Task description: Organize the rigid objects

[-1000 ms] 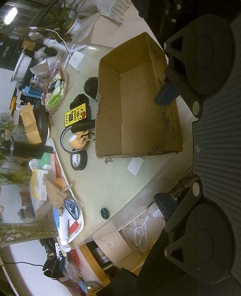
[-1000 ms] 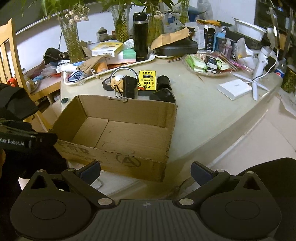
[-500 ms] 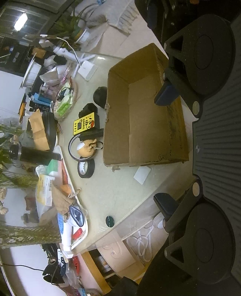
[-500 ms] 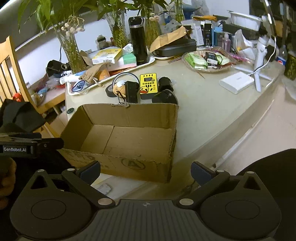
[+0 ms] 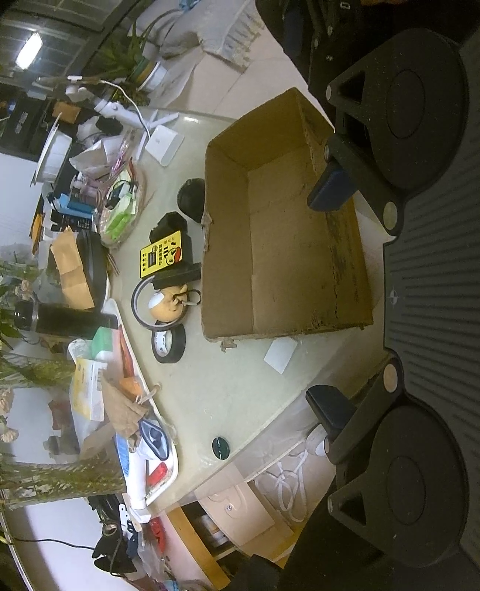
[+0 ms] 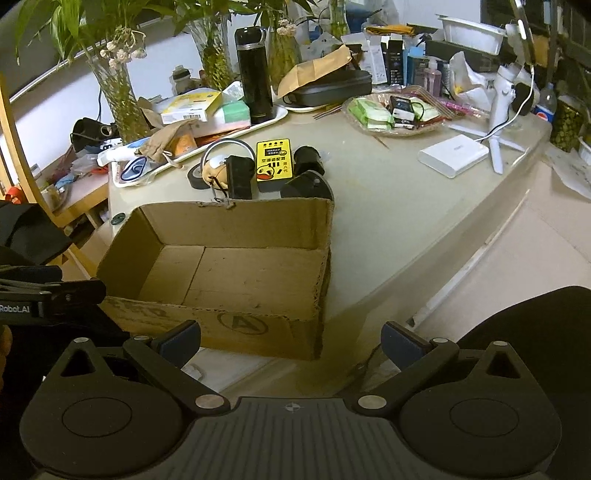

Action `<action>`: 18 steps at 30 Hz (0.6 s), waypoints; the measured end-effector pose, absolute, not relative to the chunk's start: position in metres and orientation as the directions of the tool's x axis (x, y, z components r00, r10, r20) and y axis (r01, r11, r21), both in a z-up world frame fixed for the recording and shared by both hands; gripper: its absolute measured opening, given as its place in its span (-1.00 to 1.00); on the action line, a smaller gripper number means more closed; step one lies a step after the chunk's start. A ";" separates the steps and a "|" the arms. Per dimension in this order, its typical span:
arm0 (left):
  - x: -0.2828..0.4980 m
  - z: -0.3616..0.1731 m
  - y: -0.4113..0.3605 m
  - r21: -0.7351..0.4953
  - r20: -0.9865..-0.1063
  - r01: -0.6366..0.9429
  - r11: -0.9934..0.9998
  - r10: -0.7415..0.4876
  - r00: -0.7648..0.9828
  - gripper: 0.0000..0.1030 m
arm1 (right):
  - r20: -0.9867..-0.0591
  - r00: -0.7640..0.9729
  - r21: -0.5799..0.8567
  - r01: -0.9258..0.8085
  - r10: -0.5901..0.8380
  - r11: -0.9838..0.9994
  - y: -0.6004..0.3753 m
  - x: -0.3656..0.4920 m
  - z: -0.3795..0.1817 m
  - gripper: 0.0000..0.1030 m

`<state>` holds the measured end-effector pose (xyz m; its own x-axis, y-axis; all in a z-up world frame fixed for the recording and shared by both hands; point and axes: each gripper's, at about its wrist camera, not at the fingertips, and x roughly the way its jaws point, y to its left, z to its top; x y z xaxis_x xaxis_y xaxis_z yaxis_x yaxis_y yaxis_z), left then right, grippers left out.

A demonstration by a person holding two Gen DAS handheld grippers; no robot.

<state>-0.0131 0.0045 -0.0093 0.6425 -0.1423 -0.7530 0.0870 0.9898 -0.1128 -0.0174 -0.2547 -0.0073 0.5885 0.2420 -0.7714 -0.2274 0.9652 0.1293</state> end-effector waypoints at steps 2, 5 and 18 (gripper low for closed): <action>-0.013 -0.009 0.005 -0.114 -0.752 0.089 0.990 -0.144 0.643 1.00 | -0.762 0.594 0.149 -0.226 0.257 0.963 -0.256 -0.018 -0.005 1.00; -0.012 -0.008 0.006 -0.122 -0.751 0.089 0.989 -0.150 0.643 1.00 | -0.756 0.599 0.170 -0.210 0.265 0.963 -0.260 -0.017 -0.003 1.00; -0.009 -0.003 0.006 -0.133 -0.751 0.115 0.984 -0.176 0.636 1.00 | -0.746 0.599 0.175 -0.246 0.292 0.953 -0.257 -0.009 0.008 1.00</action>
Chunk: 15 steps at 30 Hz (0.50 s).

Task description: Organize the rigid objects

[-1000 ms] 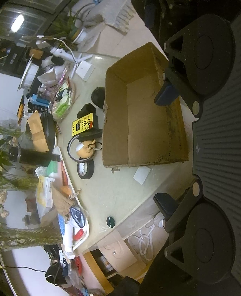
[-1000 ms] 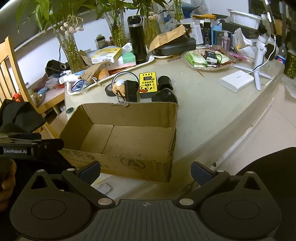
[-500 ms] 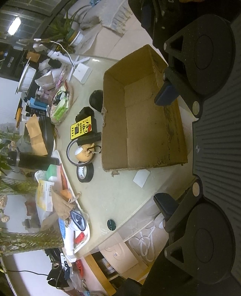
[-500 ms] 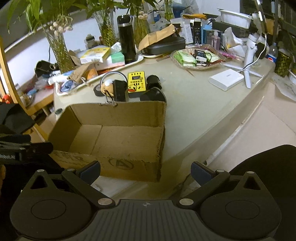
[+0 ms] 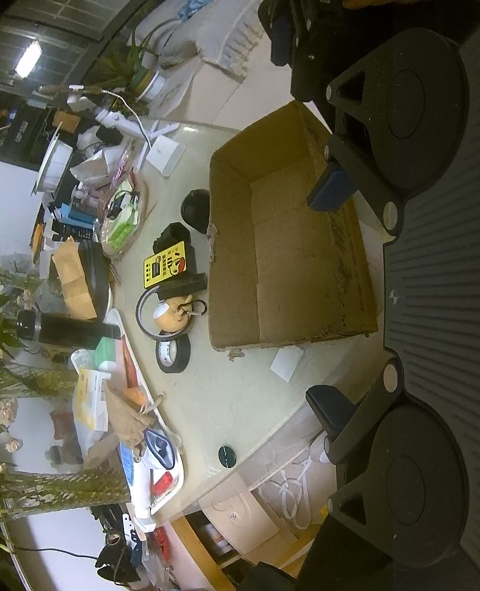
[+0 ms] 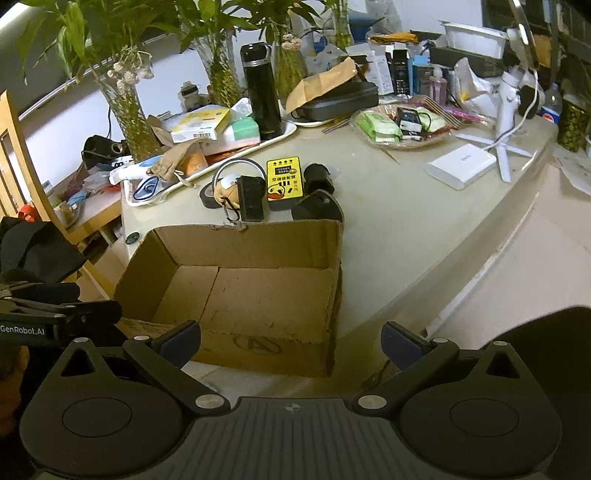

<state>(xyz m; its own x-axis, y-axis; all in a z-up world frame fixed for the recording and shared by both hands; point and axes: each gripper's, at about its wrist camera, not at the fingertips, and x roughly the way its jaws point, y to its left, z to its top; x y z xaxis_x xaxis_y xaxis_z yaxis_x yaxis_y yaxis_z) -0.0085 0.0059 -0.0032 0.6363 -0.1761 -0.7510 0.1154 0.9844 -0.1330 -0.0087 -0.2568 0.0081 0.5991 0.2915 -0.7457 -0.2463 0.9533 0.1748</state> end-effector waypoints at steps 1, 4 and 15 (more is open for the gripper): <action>-0.008 -0.003 0.006 -0.131 -0.753 0.115 0.985 -0.174 0.635 1.00 | -0.749 0.598 0.164 -0.248 0.284 0.955 -0.256 -0.006 0.009 1.00; -0.004 -0.002 0.005 -0.113 -0.758 0.119 0.987 -0.163 0.631 1.00 | -0.759 0.595 0.128 -0.263 0.266 0.956 -0.255 0.000 0.009 1.00; 0.015 0.006 0.000 -0.062 -0.758 0.146 0.987 -0.142 0.636 1.00 | -0.792 0.572 0.048 -0.290 0.214 0.956 -0.245 0.032 0.009 1.00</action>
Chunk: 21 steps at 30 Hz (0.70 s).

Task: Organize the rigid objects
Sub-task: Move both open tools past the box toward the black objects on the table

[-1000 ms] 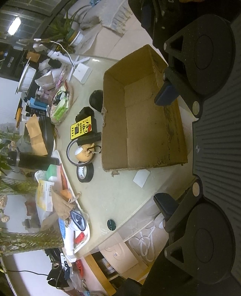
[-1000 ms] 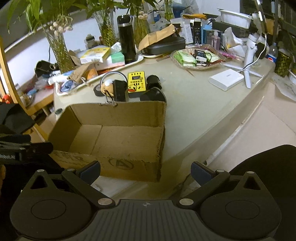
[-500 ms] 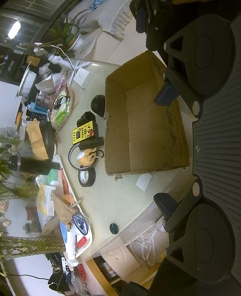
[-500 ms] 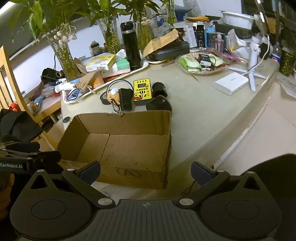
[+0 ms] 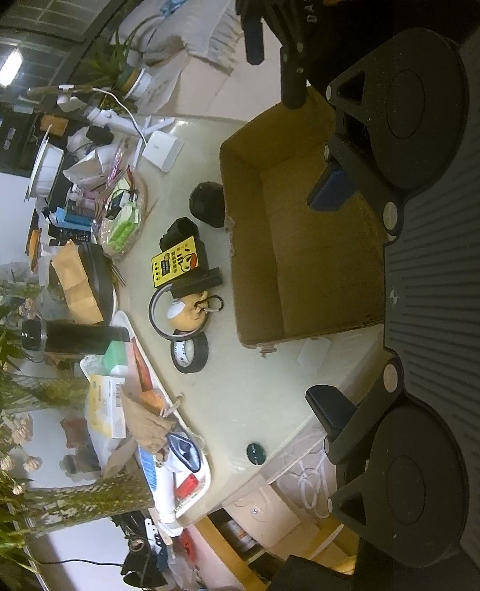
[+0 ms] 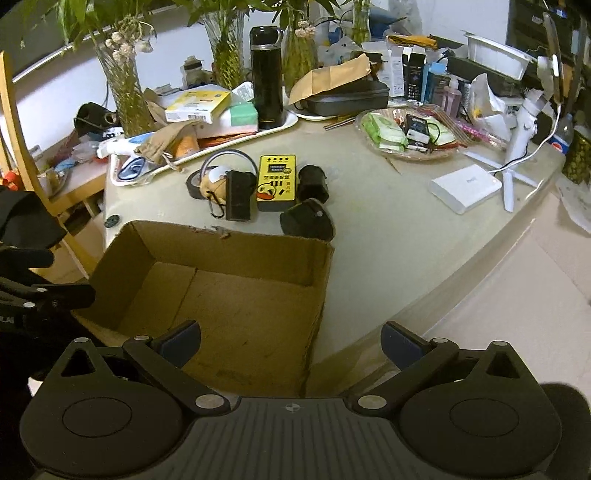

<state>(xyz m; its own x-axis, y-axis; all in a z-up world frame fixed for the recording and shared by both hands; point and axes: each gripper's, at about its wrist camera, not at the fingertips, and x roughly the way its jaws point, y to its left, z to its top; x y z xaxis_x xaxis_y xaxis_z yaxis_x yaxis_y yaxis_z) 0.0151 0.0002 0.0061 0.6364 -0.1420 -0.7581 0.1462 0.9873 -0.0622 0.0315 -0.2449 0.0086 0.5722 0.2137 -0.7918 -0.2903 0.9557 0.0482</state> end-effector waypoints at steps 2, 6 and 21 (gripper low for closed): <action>0.018 0.008 0.000 -0.053 -0.755 0.149 0.987 -0.137 0.641 0.99 | -0.795 0.572 0.037 -0.287 0.202 0.957 -0.244 0.037 0.009 1.00; 0.026 0.010 -0.002 -0.029 -0.752 0.153 0.988 -0.122 0.647 0.99 | -0.795 0.582 0.003 -0.279 0.172 0.960 -0.240 0.044 0.011 1.00; 0.056 0.023 -0.002 -0.012 -0.744 0.178 0.984 -0.128 0.656 1.00 | -0.808 0.560 -0.002 -0.314 0.184 0.949 -0.232 0.079 0.016 1.00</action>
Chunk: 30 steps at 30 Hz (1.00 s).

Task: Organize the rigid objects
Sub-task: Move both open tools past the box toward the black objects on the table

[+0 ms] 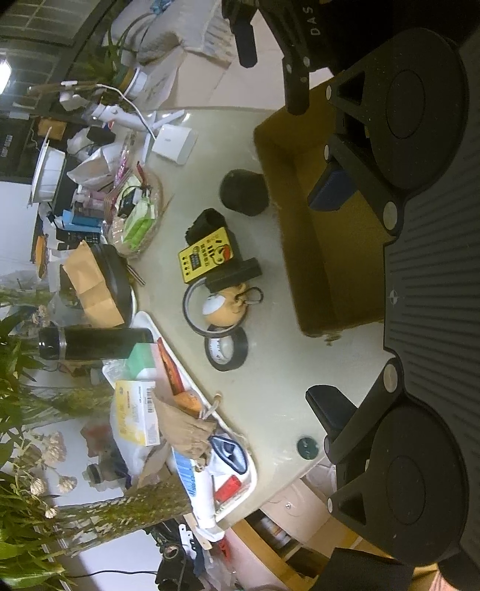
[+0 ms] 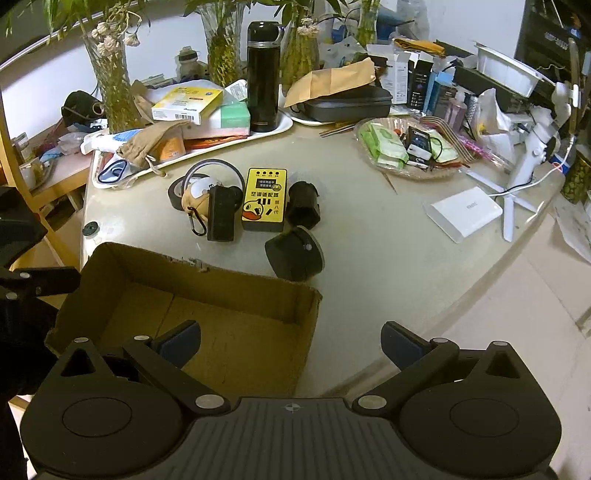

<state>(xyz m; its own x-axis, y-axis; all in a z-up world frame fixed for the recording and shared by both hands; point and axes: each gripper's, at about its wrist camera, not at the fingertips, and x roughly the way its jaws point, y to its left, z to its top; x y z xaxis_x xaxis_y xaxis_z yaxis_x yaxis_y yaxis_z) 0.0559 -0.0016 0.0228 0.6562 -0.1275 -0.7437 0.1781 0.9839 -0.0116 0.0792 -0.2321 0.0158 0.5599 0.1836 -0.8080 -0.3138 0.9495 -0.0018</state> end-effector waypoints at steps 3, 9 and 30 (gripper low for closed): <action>0.062 0.024 0.001 -0.021 -0.739 0.174 0.984 -0.133 0.660 1.00 | -0.808 0.559 0.000 -0.316 0.186 0.949 -0.232 0.087 0.016 1.00; 0.081 0.025 0.007 -0.043 -0.737 0.154 0.987 -0.135 0.662 1.00 | -0.810 0.555 0.007 -0.312 0.188 0.950 -0.231 0.108 0.016 1.00; 0.132 0.002 0.021 -0.074 -0.742 0.108 0.991 -0.127 0.659 1.00 | -0.832 0.486 0.110 -0.328 0.267 0.938 -0.224 0.185 -0.005 1.00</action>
<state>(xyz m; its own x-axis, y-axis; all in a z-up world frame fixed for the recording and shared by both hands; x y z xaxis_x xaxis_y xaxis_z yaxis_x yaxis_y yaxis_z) 0.1320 0.0211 0.0015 0.6587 -0.1271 -0.7416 0.1083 0.9914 -0.0738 0.1853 -0.2244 -0.0050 0.4855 0.2674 -0.8323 -0.3276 0.9384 0.1103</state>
